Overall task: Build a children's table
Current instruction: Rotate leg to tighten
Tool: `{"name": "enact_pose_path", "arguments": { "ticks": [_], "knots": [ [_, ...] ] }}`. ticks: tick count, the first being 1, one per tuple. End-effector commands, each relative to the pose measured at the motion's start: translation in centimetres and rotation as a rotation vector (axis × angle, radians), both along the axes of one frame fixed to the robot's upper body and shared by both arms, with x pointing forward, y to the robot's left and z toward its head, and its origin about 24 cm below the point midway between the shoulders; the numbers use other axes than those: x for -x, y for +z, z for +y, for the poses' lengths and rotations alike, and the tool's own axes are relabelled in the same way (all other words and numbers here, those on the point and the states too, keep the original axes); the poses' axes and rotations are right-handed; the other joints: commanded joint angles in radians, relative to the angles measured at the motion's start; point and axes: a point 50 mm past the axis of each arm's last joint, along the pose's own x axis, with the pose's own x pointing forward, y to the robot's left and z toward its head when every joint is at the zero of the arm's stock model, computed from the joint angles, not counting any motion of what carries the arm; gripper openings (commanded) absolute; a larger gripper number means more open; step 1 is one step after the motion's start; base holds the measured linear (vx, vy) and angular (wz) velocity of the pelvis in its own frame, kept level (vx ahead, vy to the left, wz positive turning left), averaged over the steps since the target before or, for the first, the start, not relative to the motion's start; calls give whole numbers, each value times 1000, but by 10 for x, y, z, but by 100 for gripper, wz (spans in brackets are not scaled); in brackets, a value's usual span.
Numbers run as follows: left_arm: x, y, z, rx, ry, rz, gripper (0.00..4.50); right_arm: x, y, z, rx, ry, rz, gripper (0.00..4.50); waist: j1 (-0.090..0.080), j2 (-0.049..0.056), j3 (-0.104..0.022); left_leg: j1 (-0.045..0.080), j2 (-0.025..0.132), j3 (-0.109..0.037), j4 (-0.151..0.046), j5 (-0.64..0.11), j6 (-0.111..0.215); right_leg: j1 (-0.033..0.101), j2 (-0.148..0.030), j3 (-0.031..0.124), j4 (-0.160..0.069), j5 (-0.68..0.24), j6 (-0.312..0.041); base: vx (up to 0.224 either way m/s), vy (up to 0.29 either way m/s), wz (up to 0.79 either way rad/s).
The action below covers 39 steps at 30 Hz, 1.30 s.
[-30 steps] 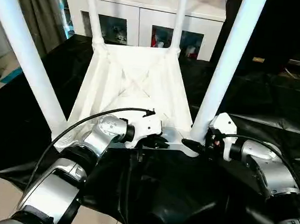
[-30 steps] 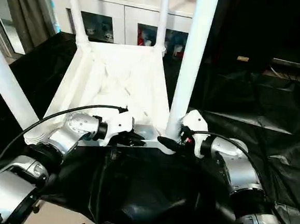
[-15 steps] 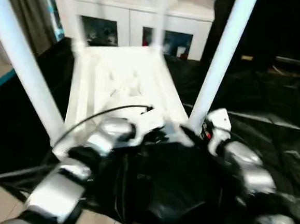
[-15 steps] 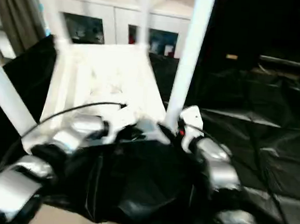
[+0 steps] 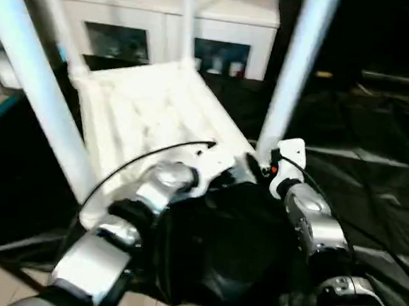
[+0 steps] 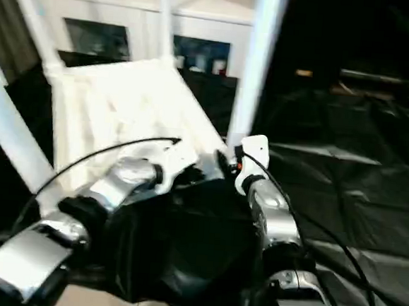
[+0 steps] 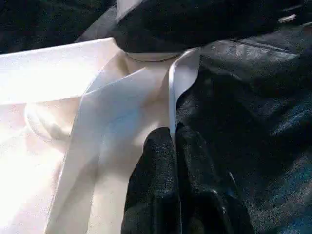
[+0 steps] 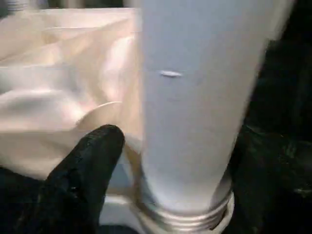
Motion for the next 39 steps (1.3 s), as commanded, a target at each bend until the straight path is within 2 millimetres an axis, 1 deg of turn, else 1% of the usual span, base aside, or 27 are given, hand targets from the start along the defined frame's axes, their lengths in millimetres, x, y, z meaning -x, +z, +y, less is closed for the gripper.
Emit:
{"name": "enact_pose_path", "arguments": {
  "ticks": [1, 2, 3, 4, 6, 8, 9, 12, 14, 15, 16, 18, 20, 22, 23, 24, 27, 30, 31, 32, 33, 34, 35, 36, 37, 38, 39],
  "knots": [
    [5, 9, -8, 58, -119, -38, 0, 10, -1, 19, 0, 213, 25, 378, 5, -20, -47, 20, 47, -32, -82, -473, 36, 22, -61, 28, -94, -548, -130, 0, 0, 0],
    [5, 9, -8, 58, -119, -38, 0, 10, -1, 19, 0, 213, 25, 378, 8, -19, -47, 23, 47, -31, -81, -465, 37, 22, -62, 28, -95, -545, -133, 0, 0, 0],
    [7, 9, 0, 46, -163, -29, 0, 15, 3, 4, 29, 295, 26, 378, 8, -24, -51, 20, 48, -29, -81, -435, 39, 25, -61, 30, -89, -512, -147, 0, 0, 0],
    [8, 10, 5, 41, -192, -25, 0, 17, 5, -2, 38, 327, 30, 378, 17, -24, -51, 19, 51, -27, -81, -404, 52, 32, -60, 31, -85, -472, -158, 0, 0, 0],
    [10, 11, 12, 43, -242, -7, 0, 21, 8, -12, 51, 378, 44, 378, 24, -21, -52, 20, 54, -19, -79, -380, 58, 27, -57, 35, -76, -414, -187, 0, 0, 0],
    [13, 14, 18, 56, -290, 14, 0, 25, 11, -21, 68, 424, 58, 378, 30, -22, -55, 14, 56, -17, -79, -340, 63, 36, -57, 33, -66, -383, -201, 0, 0, 0],
    [15, 15, 24, 61, -337, 43, 0, 28, 14, -28, 81, 462, 74, 378, 38, -18, -58, 15, 61, -16, -78, -311, 67, 38, -56, 33, -59, -334, -215, 0, 0, 0],
    [18, 17, 29, 62, -382, 71, 0, 30, 17, -34, 87, 489, 89, 378, 52, -17, -64, 19, 61, -6, -67, -255, 81, 34, -54, 35, -43, -208, -268, 63, -16, 6],
    [18, 18, 30, 65, -393, 75, 0, 31, 18, -35, 82, 503, 100, 362, 58, -16, -67, 20, 61, -5, -62, -231, 85, 35, -54, 36, -37, -171, -278, 70, -18, 6],
    [18, 18, 31, 65, -395, 76, 0, 31, 18, -35, 83, 512, 105, 352, 64, -17, -69, 15, 60, -5, -59, -199, 94, 39, -53, 36, -27, -123, -287, 70, -18, 5],
    [18, 18, 31, 65, -396, 76, 0, 32, 18, -34, 84, 517, 107, 352, 69, -18, -71, 15, 60, -4, -55, -168, 104, 39, -52, 36, -19, -68, -298, 63, -19, 3],
    [18, 19, 32, 67, -399, 83, 0, 32, 18, -33, 83, 526, 113, 337, 73, -18, -72, 11, 58, -4, -52, -145, 116, 44, -53, 34, -14, -39, -303, 0, 0, 0],
    [18, 19, 33, 67, -401, 85, 0, 33, 18, -31, 77, 537, 117, 324, 76, -17, -70, 10, 58, -5, -53, -146, 115, 46, -54, 32, -16, -65, -296, 0, 0, 0],
    [18, 20, 33, 68, -403, 86, 0, 34, 18, -30, 72, 547, 121, 301, 76, -16, -66, 12, 59, -6, -57, -186, 89, 45, -54, 32, -26, -154, -276, 0, 0, 0],
    [18, 20, 33, 68, -403, 86, 0, 34, 18, -30, 72, 547, 121, 301, 76, -15, -66, 14, 60, -6, -58, -195, 81, 44, -54, 32, -28, -173, -271, 0, 0, 0],
    [18, 20, 34, 69, -403, 89, 0, 34, 18, -29, 70, 558, 131, 284, 76, -16, -66, 16, 61, -6, -59, -206, 66, 44, -53, 32, -30, -200, -261, 0, 0, 0],
    [17, 20, 34, 66, -392, 82, 0, 36, 17, -30, 71, 561, 137, 275, 76, -16, -67, 16, 62, -7, -60, -198, 60, 43, -51, 32, -28, -184, -259, 0, 0, 0],
    [13, 20, 34, 62, -341, 61, 0, 36, 14, -30, 71, 534, 140, 271, 77, -18, -68, 14, 60, -6, -57, -181, 66, 45, -51, 32, -24, -153, -265, 0, 0, 0],
    [10, 20, 34, 60, -306, 48, 0, 34, 12, -30, 73, 491, 134, 271, 77, -18, -67, 14, 60, -6, -57, -183, 66, 45, -52, 32, -25, -164, -263, 0, 0, 0],
    [4, 20, 31, 51, -218, 22, 0, 25, 5, -30, 86, 330, 123, 271, 75, -16, -65, 15, 60, -6, -59, -193, 58, 41, -51, 33, -28, -188, -256, 0, 0, 0],
    [1, 19, 29, 51, -173, 14, 0, 22, 0, -30, 84, 250, 129, 270, 71, -15, -65, 16, 59, -6, -60, -201, 47, 37, -52, 33, -30, -206, -252, 0, 0, 0],
    [-1, 19, 26, 58, -143, 12, 0, 19, -4, -29, 78, 183, 141, 270, 65, -18, -63, 19, 53, -8, -62, -227, 24, 37, -53, 32, -37, -261, -239, 0, 0, 0],
    [-2, 19, 25, 64, -127, 13, 0, 18, -6, -28, 72, 147, 150, 270, 64, -18, -64, 20, 52, -10, -63, -238, 17, 40, -54, 31, -40, -290, -231, 0, 0, 0],
    [-4, 19, 21, 68, -95, 5, 0, 16, -10, -25, 58, 82, 156, 270, 58, -20, -62, 14, 52, -13, -66, -243, 13, 44, -54, 30, -43, -319, -214, 0, 0, 0],
    [-5, 19, 16, 70, -75, -1, 0, 14, -13, -22, 44, 23, 164, 270, 54, -15, -60, 21, 54, -11, -68, -260, 11, 34, -52, 33, -49, -335, -208, 0, 0, 0],
    [-6, 19, 13, 70, -62, -5, 0, 13, -15, -20, 35, -13, 170, 270, 50, -15, -61, 22, 52, -13, -68, -282, 5, 37, -53, 32, -51, -358, -201, 0, 0, 0],
    [-7, 19, 7, 71, -38, -10, 0, 13, -19, -14, 29, -59, 176, 270, 49, -15, -61, 20, 52, -14, -69, -277, 3, 38, -53, 32, -51, -355, -199, 0, 0, 0]
  ]
}}
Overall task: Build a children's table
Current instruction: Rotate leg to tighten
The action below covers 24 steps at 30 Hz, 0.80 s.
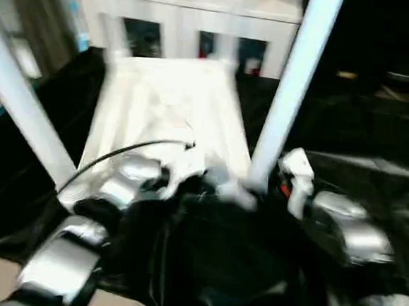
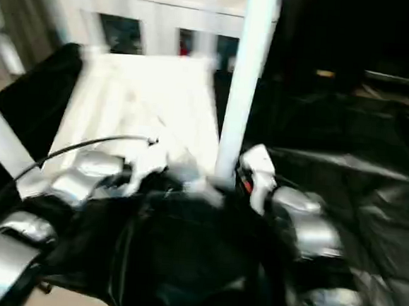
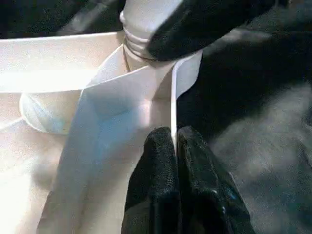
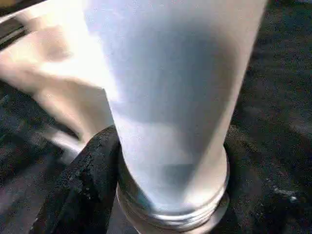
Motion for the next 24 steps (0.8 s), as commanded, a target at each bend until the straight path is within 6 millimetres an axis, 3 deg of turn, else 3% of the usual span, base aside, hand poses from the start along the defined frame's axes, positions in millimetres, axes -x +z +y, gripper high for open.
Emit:
{"name": "enact_pose_path", "arguments": {
  "ticks": [1, 5, 7, 11, 17, 20, 24],
  "knots": [
    [-8, 11, -8, 51, 86, -50, 0, 4, -20, 4, 47, -99, 81, 270, -4, -15, -61, 16, 37, -22, -67, -274, 11, 40, -56, 37, -76, -350, -181, 0, 0, 0],
    [-9, 9, -31, 46, 139, -61, 0, 3, -25, 36, 50, -146, 74, 270, -10, -9, -62, 19, 35, -22, -68, -290, 8, 40, -54, 36, -77, -330, -185, 0, 0, 0],
    [-6, 8, -40, 50, 118, -59, 0, 4, -21, 54, 23, -66, 31, 326, -11, -9, -61, 19, 33, -22, -67, -302, 13, 40, -55, 37, -80, -331, -183, 0, 0, 0],
    [-4, 8, -44, 60, 97, -57, 0, 4, -15, 61, -19, -17, 6, 362, -10, -8, -62, 16, 35, -23, -68, -295, 29, 44, -55, 37, -77, -312, -184, 0, 0, 0],
    [1, 10, -33, 86, -38, -21, 0, 8, 2, 50, -44, 194, -57, 390, -6, -11, -65, 13, 35, -21, -63, -263, 58, 50, -56, 37, -72, -264, -198, 0, 0, 0],
    [5, 12, -22, 84, -146, -3, 0, 15, 8, 34, -22, 334, -62, 390, 7, -13, -68, 6, 37, -18, -56, -196, 96, 58, -55, 34, -60, -175, -224, 0, 0, 0],
    [10, 13, -7, 70, -243, 33, 0, 22, 13, 18, 4, 470, -41, 390, 15, -12, -71, 9, 42, -15, -52, -175, 109, 56, -54, 33, -51, -141, -252, 0, 0, 0]
  ]
}}
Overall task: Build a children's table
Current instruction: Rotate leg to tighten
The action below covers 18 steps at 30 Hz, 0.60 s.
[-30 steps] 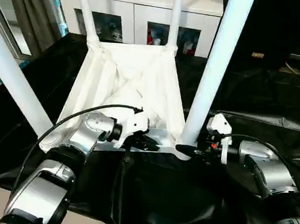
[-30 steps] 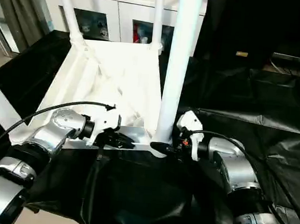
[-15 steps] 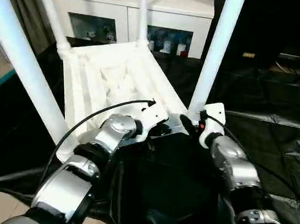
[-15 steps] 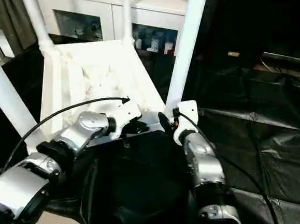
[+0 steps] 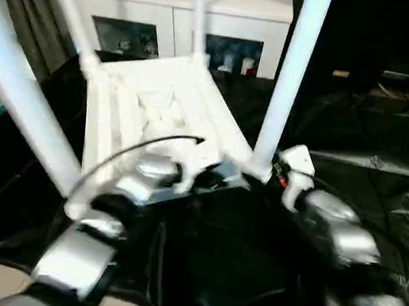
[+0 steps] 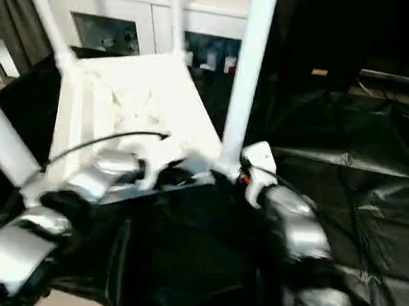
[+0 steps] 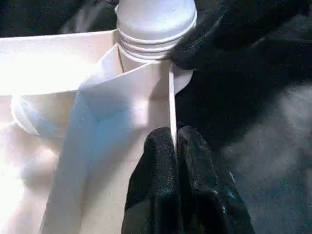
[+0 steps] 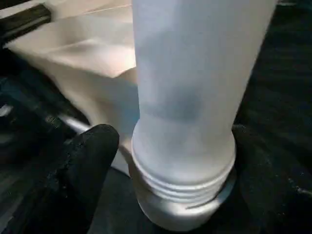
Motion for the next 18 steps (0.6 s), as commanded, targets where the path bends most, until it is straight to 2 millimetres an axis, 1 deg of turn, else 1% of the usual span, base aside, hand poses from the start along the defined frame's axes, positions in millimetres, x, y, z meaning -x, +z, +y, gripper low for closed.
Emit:
{"name": "enact_pose_path", "arguments": {
  "ticks": [1, 2, 4, 5, 6, 9, 10, 12, 14, 15, 18],
  "knots": [
    [7, 11, -13, 73, -153, -4, 0, 9, 9, 20, -37, 227, 8, 390, 5, -16, -68, 10, 41, -14, -49, -176, 109, 55, -56, 36, -50, -134, -257, 0, 0, 0],
    [7, 11, -13, 73, -153, -4, 0, 9, 9, 20, -37, 227, 8, 390, 5, -17, -67, 10, 40, -13, -49, -181, 109, 55, -56, 35, -52, -141, -259, 0, 0, 0],
    [9, 11, -5, 65, -187, 19, 0, 10, 12, 12, -23, 257, 20, 390, 9, -16, -67, 13, 44, -13, -50, -191, 106, 51, -55, 36, -51, -151, -263, 0, 0, 0],
    [9, 11, -1, 59, -193, 28, 0, 11, 13, 8, -17, 269, 26, 390, 12, -15, -66, 13, 44, -14, -50, -195, 102, 51, -57, 37, -51, -159, -262, 0, 0, 0],
    [9, 12, 4, 56, -195, 34, 0, 12, 15, 4, -13, 282, 32, 390, 15, -15, -66, 16, 45, -13, -51, -209, 95, 50, -58, 37, -54, -176, -261, 0, 0, 0],
    [8, 13, 9, 54, -196, 39, 0, 13, 17, -1, -11, 304, 40, 390, 21, -14, -65, 18, 46, -14, -53, -221, 79, 48, -58, 38, -54, -193, -255, 0, 0, 0],
    [8, 14, 11, 53, -197, 41, 0, 13, 18, -2, -17, 314, 48, 374, 20, -15, -65, 16, 46, -15, -54, -223, 74, 49, -58, 37, -54, -198, -252, 0, 0, 0],
    [7, 15, 12, 54, -198, 45, 0, 14, 18, -2, -21, 323, 56, 374, 21, -15, -66, 16, 45, -15, -53, -218, 69, 49, -59, 38, -53, -195, -250, 0, 0, 0],
    [7, 16, 13, 57, -200, 50, 0, 14, 18, -2, -23, 331, 63, 345, 22, -17, -67, 15, 44, -15, -52, -206, 73, 51, -60, 38, -52, -183, -252, 0, 0, 0],
    [7, 16, 13, 59, -201, 50, 0, 14, 18, -2, -23, 336, 66, 345, 23, -17, -68, 14, 44, -15, -51, -196, 76, 52, -59, 38, -50, -173, -252, 0, 0, 0],
    [8, 16, 13, 61, -202, 52, 0, 15, 17, -1, -24, 346, 72, 317, 24, -16, -69, 14, 43, -14, -49, -180, 82, 51, -59, 37, -48, -152, -257, 0, 0, 0]
  ]
}}
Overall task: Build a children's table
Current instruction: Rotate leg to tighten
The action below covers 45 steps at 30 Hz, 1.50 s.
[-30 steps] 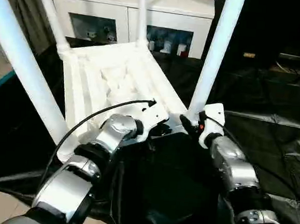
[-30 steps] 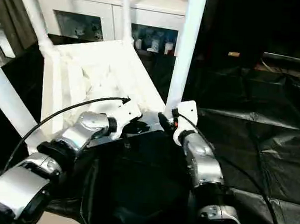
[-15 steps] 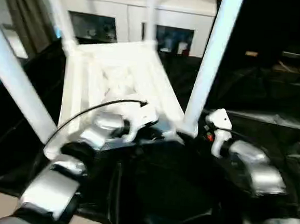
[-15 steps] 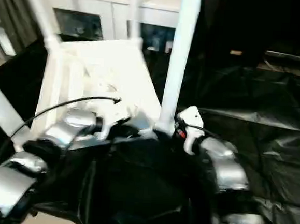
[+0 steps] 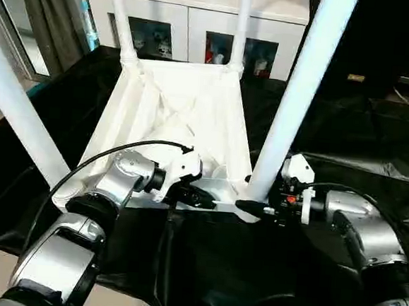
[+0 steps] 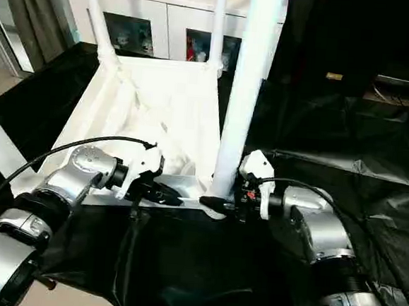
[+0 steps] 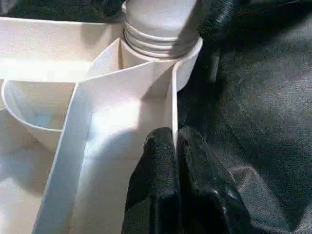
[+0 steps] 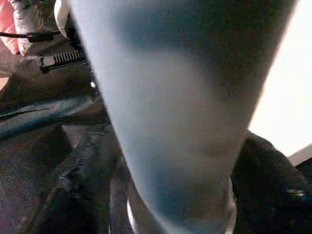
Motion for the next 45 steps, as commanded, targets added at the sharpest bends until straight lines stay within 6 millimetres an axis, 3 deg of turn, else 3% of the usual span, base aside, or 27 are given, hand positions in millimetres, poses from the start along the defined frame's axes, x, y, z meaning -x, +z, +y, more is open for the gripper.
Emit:
{"name": "enact_pose_path", "arguments": {
  "ticks": [1, 8, 11, 17, 18, 22, 23, 24, 26, 27, 28, 29, 32, 36, 37, 40, 43, 45],
  "knots": [
    [-4, 15, -7, 73, -22, -45, 0, 2, 2, 4, 1, 47, 5, 306, -1, -15, -70, 17, 43, -15, -54, -178, 84, 51, -58, 36, -48, -153, -257, 0, 0, 0],
    [-6, 13, -10, 77, 23, -75, 0, 8, -8, 5, 9, 40, 36, 249, 1, -16, -69, 18, 43, -15, -54, -188, 78, 51, -58, 35, -52, -177, -249, 0, 0, 0],
    [-12, 14, -16, 88, 100, -102, 0, 7, -15, 9, -17, -50, 41, 230, 1, -16, -69, 17, 44, -16, -55, -190, 75, 51, -59, 36, -52, -183, -244, 0, 0, 0],
    [-22, 13, -37, 98, 285, -141, 0, -8, -39, 19, -8, -430, 50, 210, -18, -16, -60, 26, 38, -22, -66, -284, 13, 39, -62, 35, -77, -388, -184, 0, 0, 0],
    [-23, 12, -44, 99, 312, -150, 0, -11, -42, 24, -10, -501, 54, 208, -27, -19, -58, 22, 36, -26, -70, -302, 5, 45, -61, 32, -80, -416, -171, 0, 0, 0],
    [-24, 11, -64, 96, 372, -170, 0, -18, -47, 43, -16, -648, 78, 207, -41, -18, -54, 31, 31, -28, -71, -349, -1, 35, -59, 31, -96, -509, -130, 0, 0, 0],
    [-24, 10, -69, 94, 383, -176, 0, -19, -47, 48, -10, -653, 80, 207, -44, -13, -55, 31, 31, -29, -71, -353, -2, 35, -59, 31, -98, -507, -125, 0, 0, 0],
    [-23, 10, -79, 90, 394, -188, 0, -19, -46, 63, -15, -612, 78, 207, -45, -14, -54, 30, 31, -30, -72, -358, -1, 36, -58, 30, -99, -507, -124, 0, 0, 0],
    [-22, 11, -86, 94, 396, -193, 0, -18, -44, 75, -16, -554, 54, 207, -47, -14, -54, 34, 30, -28, -70, -372, 5, 32, -57, 30, -104, -510, -118, 0, 0, 0],
    [-22, 11, -87, 95, 394, -195, 0, -18, -43, 76, -18, -548, 49, 241, -48, -14, -53, 34, 28, -28, -70, -379, 10, 31, -56, 30, -105, -516, -117, 0, 0, 0],
    [-22, 12, -89, 94, 387, -201, 0, -20, -41, 78, -36, -539, 39, 241, -48, -10, -54, 32, 29, -30, -72, -379, 13, 33, -57, 30, -104, -513, -116, 0, 0, 0],
    [-22, 12, -89, 94, 385, -203, 0, -20, -40, 78, -43, -538, 41, 274, -49, -11, -55, 31, 30, -30, -72, -380, 14, 34, -57, 30, -104, -502, -119, 0, 0, 0],
    [-22, 13, -86, 92, 367, -207, 0, -22, -35, 76, -88, -518, 52, 301, -51, -11, -55, 29, 31, -31, -74, -387, 17, 35, -57, 30, -101, -482, -128, 0, 0, 0],
    [-19, 13, -76, 100, 281, -189, 0, -20, -29, 63, -79, -421, 34, 322, -52, -13, -57, 26, 33, -29, -73, -370, 30, 39, -58, 34, -96, -443, -143, 0, 0, 0],
    [-16, 12, -68, 104, 224, -168, 0, -16, -24, 52, -74, -330, 23, 322, -49, -15, -57, 24, 33, -28, -72, -355, 38, 43, -58, 34, -94, -422, -151, 0, 0, 0],
    [-12, 11, -61, 110, 162, -154, 0, -11, -21, 42, -73, -255, 24, 322, -41, -15, -62, 13, 37, -24, -67, -281, 65, 54, -57, 35, -76, -299, -189, 0, 0, 0],
    [-5, 9, -42, 92, 40, -111, 0, -1, -14, 18, -39, -103, 54, 322, -31, -14, -68, 12, 39, -19, -58, -218, 90, 57, -56, 33, -61, -190, -233, 0, 0, 0],
    [-4, 9, -39, 92, 24, -104, 0, 1, -14, 15, -31, -82, 62, 322, -24, -13, -72, 14, 41, -16, -53, -182, 113, 56, -55, 35, -52, -122, -256, 0, 0, 0]
  ]
}}
